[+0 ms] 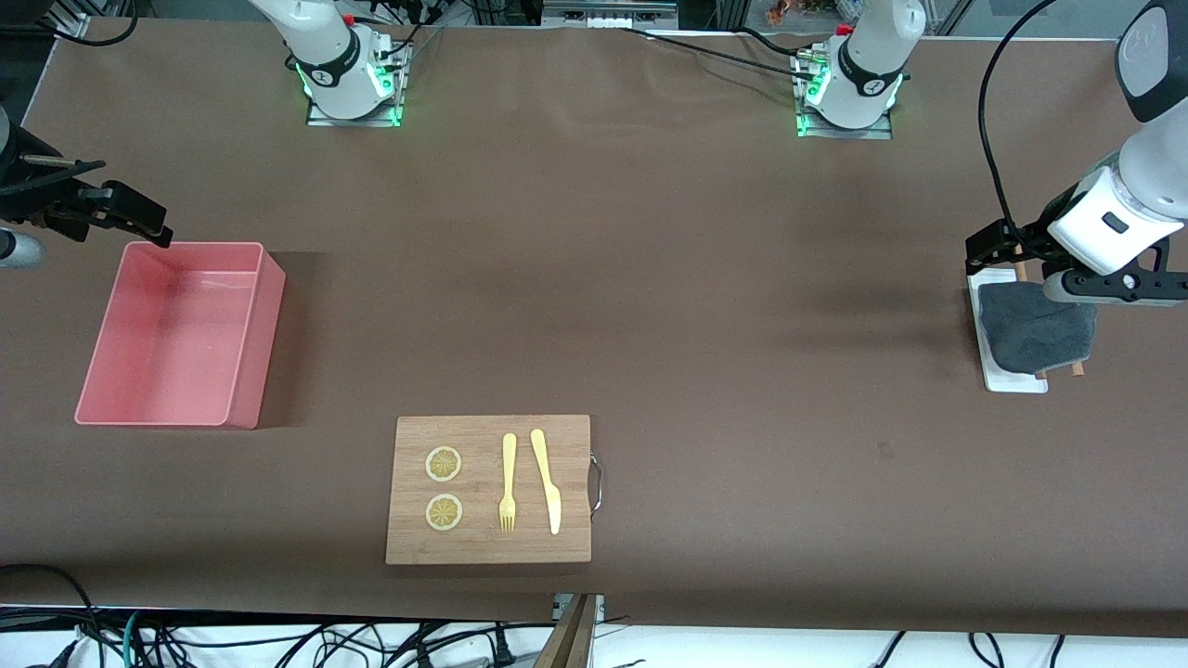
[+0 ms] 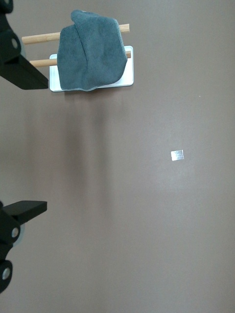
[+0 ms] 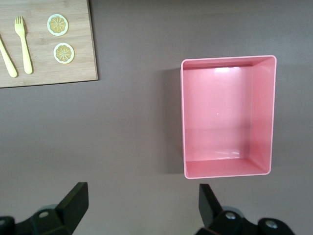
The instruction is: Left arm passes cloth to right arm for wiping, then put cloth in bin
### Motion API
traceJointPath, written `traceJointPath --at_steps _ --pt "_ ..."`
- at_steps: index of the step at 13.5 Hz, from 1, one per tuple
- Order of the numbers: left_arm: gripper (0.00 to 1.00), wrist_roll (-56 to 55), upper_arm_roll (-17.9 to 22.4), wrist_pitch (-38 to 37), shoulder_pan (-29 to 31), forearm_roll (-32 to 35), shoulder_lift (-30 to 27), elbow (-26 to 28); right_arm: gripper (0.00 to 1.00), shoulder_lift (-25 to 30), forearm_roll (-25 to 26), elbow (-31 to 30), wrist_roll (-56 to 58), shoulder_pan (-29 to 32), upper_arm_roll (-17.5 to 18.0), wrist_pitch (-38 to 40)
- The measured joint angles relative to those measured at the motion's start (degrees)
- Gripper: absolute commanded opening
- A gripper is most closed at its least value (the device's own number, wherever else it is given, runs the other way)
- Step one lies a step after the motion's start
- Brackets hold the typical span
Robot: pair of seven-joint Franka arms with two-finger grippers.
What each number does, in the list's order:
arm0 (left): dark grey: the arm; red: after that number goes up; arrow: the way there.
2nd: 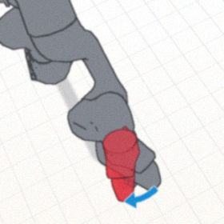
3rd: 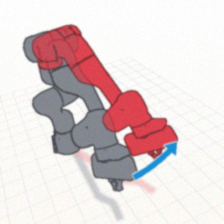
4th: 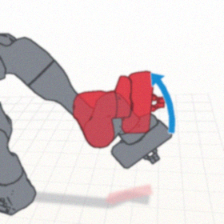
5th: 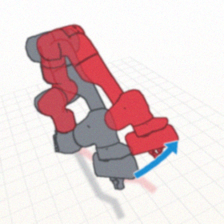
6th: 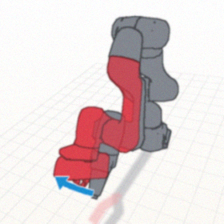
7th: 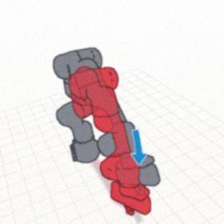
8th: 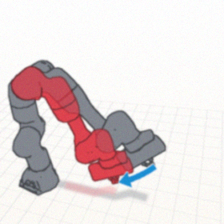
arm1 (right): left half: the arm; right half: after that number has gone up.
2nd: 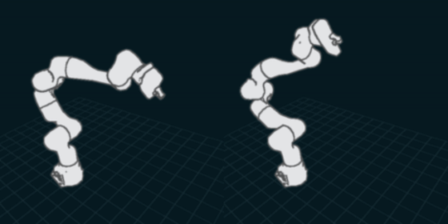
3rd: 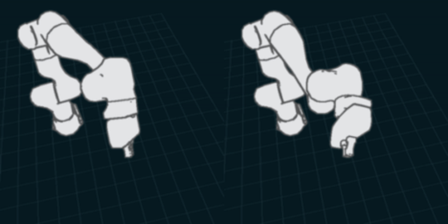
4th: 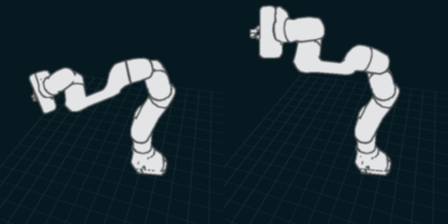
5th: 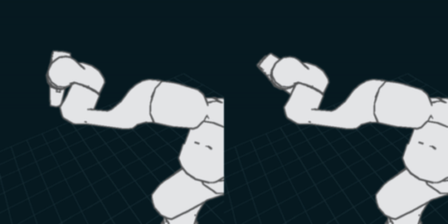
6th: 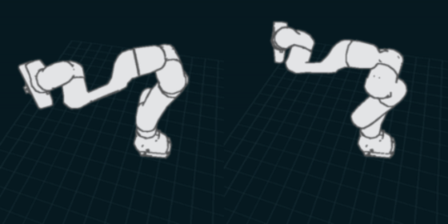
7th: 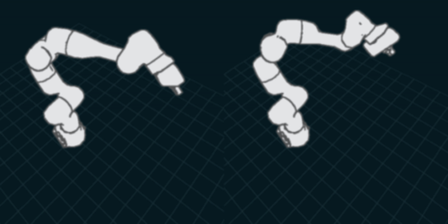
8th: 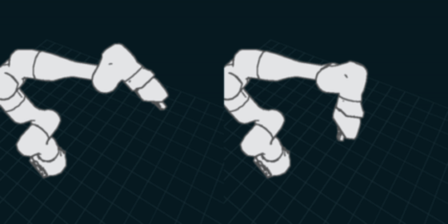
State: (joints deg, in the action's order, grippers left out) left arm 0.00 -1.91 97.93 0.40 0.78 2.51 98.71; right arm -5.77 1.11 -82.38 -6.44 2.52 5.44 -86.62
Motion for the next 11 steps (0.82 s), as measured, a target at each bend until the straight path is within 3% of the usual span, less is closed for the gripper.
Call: traceJointPath --at_steps 11 --pt "1.0 0.0 0.1 -0.5 0.0 0.0 0.8 -0.9 1.0 0.0 0.0 0.0 0.0 0.0 0.0 0.0"
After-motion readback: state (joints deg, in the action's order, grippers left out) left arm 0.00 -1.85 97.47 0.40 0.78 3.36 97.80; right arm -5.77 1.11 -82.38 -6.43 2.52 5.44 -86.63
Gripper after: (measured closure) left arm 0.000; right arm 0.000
